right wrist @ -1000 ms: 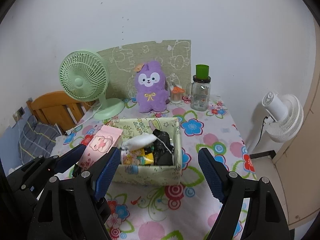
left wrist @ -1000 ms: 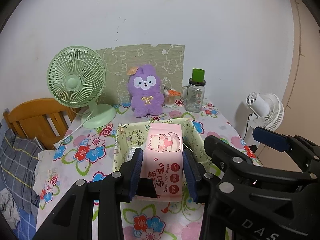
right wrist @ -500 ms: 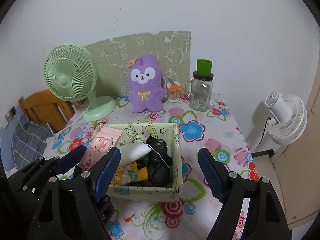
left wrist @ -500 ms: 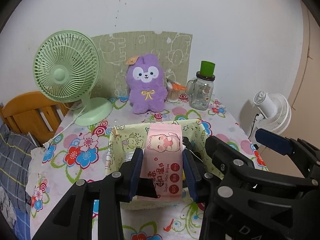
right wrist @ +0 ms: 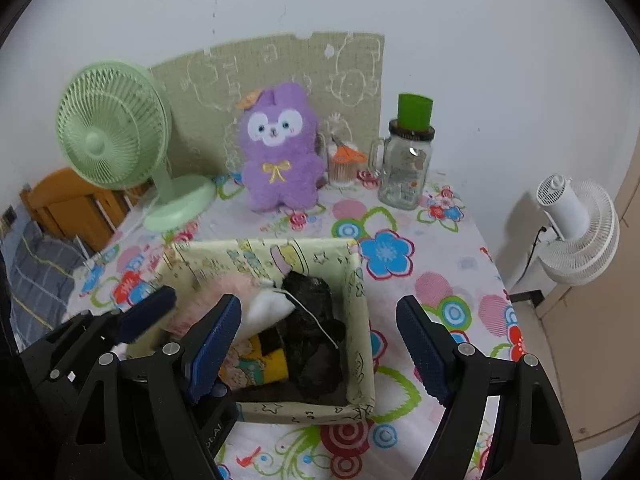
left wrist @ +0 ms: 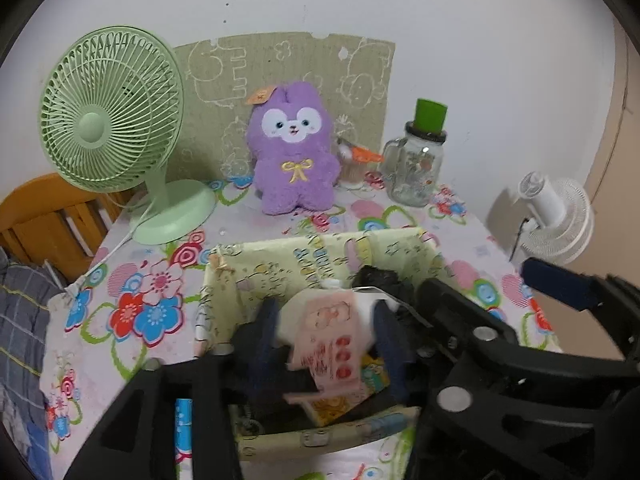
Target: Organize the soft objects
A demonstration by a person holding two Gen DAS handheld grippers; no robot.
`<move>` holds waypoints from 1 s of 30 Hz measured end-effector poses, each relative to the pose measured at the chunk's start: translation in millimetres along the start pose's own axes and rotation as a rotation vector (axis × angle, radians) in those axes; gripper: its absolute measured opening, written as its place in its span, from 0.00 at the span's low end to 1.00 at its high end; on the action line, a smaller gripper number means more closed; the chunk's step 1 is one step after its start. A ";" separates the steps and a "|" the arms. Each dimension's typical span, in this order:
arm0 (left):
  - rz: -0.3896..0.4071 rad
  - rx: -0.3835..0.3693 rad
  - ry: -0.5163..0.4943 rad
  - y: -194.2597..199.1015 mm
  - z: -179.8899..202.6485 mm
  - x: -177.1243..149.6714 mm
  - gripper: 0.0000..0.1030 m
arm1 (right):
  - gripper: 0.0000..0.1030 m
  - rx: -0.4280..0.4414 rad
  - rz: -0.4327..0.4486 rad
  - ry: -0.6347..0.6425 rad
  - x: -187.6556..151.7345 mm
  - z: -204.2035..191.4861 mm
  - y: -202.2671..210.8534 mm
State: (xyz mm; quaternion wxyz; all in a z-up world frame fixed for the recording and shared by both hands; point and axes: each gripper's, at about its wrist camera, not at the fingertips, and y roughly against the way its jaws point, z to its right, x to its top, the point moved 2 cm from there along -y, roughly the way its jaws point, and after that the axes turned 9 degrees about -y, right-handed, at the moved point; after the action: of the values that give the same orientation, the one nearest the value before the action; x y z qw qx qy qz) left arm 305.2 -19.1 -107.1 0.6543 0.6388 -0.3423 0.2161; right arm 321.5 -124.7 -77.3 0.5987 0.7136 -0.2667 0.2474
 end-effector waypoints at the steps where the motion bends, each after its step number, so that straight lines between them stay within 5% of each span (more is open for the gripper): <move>1: -0.008 0.009 -0.006 -1.8 -0.2 -1.2 0.66 | 0.80 -0.006 -0.009 0.002 -0.7 0.3 -1.3; 5: 0.001 0.029 0.027 0.9 -9.1 -5.0 0.76 | 0.80 0.019 -0.010 -0.023 -3.3 3.3 4.7; 30: 0.079 0.048 0.005 105.4 20.9 -44.8 0.86 | 0.80 0.032 0.101 -0.031 -54.5 23.8 107.7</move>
State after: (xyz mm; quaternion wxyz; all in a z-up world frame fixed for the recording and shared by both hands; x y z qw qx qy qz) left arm 195.6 -23.2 -68.1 0.6304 0.6399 -0.3604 0.2515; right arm 209.3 -158.7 -40.0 0.5697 0.7124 -0.3076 0.2707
